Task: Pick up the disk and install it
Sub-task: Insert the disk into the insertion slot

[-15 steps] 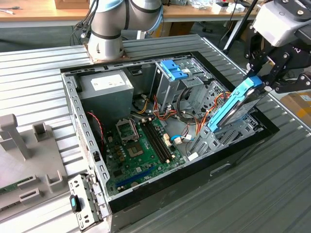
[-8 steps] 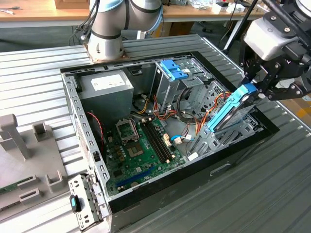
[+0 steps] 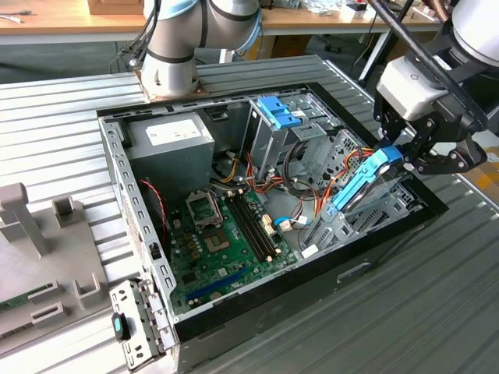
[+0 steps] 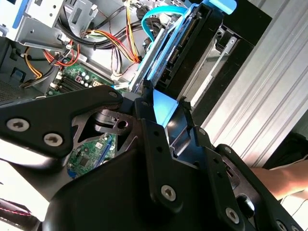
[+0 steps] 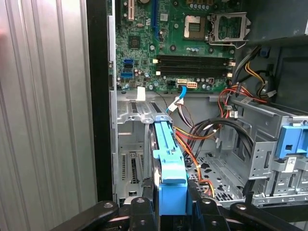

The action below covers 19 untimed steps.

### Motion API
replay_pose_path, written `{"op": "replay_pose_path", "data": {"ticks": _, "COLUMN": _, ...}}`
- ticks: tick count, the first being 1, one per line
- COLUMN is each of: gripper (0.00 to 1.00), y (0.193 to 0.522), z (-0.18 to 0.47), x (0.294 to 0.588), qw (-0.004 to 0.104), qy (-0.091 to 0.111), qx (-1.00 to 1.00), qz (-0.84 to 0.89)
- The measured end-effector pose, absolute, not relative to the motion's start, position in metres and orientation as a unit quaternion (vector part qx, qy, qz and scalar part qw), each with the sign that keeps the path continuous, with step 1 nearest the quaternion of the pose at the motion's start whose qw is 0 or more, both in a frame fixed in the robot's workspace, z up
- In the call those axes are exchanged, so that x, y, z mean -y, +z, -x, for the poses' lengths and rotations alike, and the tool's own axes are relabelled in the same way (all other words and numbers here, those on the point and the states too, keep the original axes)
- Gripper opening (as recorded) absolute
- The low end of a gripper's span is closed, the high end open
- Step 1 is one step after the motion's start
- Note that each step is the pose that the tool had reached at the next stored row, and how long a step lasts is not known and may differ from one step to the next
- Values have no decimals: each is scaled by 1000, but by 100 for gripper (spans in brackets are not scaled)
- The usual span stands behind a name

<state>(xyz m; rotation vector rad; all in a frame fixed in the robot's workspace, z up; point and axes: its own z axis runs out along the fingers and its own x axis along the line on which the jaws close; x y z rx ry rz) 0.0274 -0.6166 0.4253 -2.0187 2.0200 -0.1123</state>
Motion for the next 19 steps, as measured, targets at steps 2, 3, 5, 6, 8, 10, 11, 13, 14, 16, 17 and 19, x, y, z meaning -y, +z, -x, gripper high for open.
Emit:
{"op": "replay_pose_path", "data": {"ticks": 2, "gripper": 36, "y": 421, "z": -27, "x": 617, "qw": 141, "qy": -39, "qx": -700, "qz": 699}}
{"op": "replay_pose_path", "data": {"ticks": 3, "gripper": 36, "y": 418, "z": -27, "x": 617, "qw": 141, "qy": -39, "qx": -700, "qz": 699}}
{"op": "replay_pose_path", "data": {"ticks": 5, "gripper": 36, "y": 415, "z": -27, "x": 617, "qw": 141, "qy": -39, "qx": -700, "qz": 699}}
{"op": "replay_pose_path", "data": {"ticks": 6, "gripper": 36, "y": 410, "z": -27, "x": 617, "qw": 141, "qy": -39, "qx": -700, "qz": 699}}
{"op": "replay_pose_path", "data": {"ticks": 8, "gripper": 36, "y": 405, "z": -27, "x": 617, "qw": 142, "qy": -39, "qx": -700, "qz": 699}}
{"op": "replay_pose_path", "data": {"ticks": 10, "gripper": 36, "y": 400, "z": -27, "x": 617, "qw": 141, "qy": -39, "qx": -700, "qz": 699}}
{"op": "replay_pose_path", "data": {"ticks": 11, "gripper": 36, "y": 399, "z": -27, "x": 617, "qw": 141, "qy": -39, "qx": -700, "qz": 699}}
{"op": "replay_pose_path", "data": {"ticks": 13, "gripper": 36, "y": 397, "z": -27, "x": 617, "qw": 141, "qy": -39, "qx": -700, "qz": 699}}
{"op": "replay_pose_path", "data": {"ticks": 14, "gripper": 36, "y": 395, "z": -27, "x": 617, "qw": 141, "qy": -39, "qx": -700, "qz": 699}}
{"op": "replay_pose_path", "data": {"ticks": 16, "gripper": 36, "y": 391, "z": -27, "x": 617, "qw": 141, "qy": -39, "qx": -700, "qz": 699}}
{"op": "replay_pose_path", "data": {"ticks": 17, "gripper": 36, "y": 390, "z": -27, "x": 617, "qw": 141, "qy": -39, "qx": -700, "qz": 699}}
{"op": "replay_pose_path", "data": {"ticks": 19, "gripper": 36, "y": 387, "z": -27, "x": 617, "qw": 141, "qy": -39, "qx": -700, "qz": 699}}
